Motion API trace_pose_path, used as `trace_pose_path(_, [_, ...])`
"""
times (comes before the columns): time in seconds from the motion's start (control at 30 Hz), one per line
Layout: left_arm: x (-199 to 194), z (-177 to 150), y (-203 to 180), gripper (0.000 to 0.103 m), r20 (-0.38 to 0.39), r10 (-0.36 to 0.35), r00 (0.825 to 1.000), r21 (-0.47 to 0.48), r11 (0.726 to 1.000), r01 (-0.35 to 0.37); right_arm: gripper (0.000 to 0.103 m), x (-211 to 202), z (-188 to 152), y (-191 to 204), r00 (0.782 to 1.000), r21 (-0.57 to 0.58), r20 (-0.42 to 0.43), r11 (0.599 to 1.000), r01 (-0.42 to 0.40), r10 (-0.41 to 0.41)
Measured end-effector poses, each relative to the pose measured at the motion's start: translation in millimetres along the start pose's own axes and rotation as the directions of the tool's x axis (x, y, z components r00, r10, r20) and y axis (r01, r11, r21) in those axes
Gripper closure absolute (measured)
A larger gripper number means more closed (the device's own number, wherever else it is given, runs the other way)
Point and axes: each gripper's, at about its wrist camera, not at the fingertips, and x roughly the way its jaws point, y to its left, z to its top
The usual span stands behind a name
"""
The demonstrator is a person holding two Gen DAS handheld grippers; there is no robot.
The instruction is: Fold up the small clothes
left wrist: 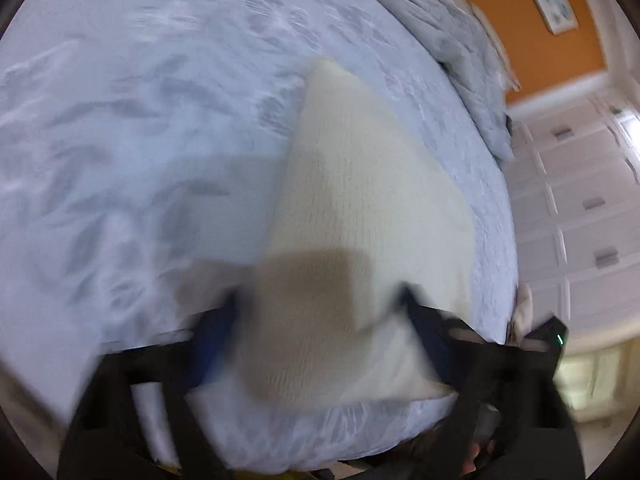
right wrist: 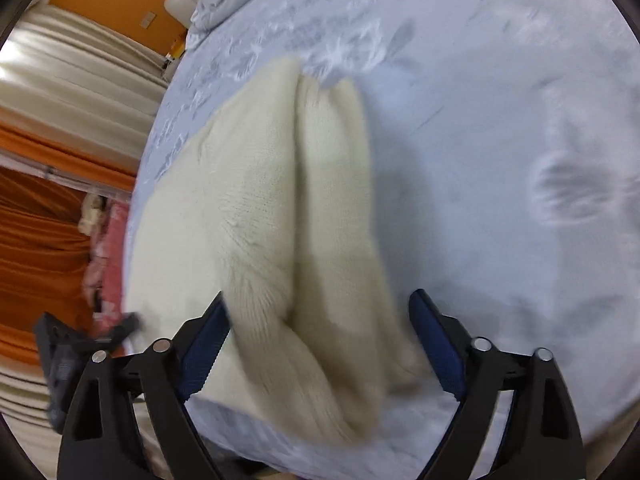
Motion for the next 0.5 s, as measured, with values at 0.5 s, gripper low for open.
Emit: trace_pose_path(0.5, [-17.2,-2.8,-7.7,0.037,0.066,0.145,0.987,0.172,0.973,-0.154,0.038,-65.6,-14.8,29.2,0.982,-0.104,0.157,0.987,0.119,-0.102])
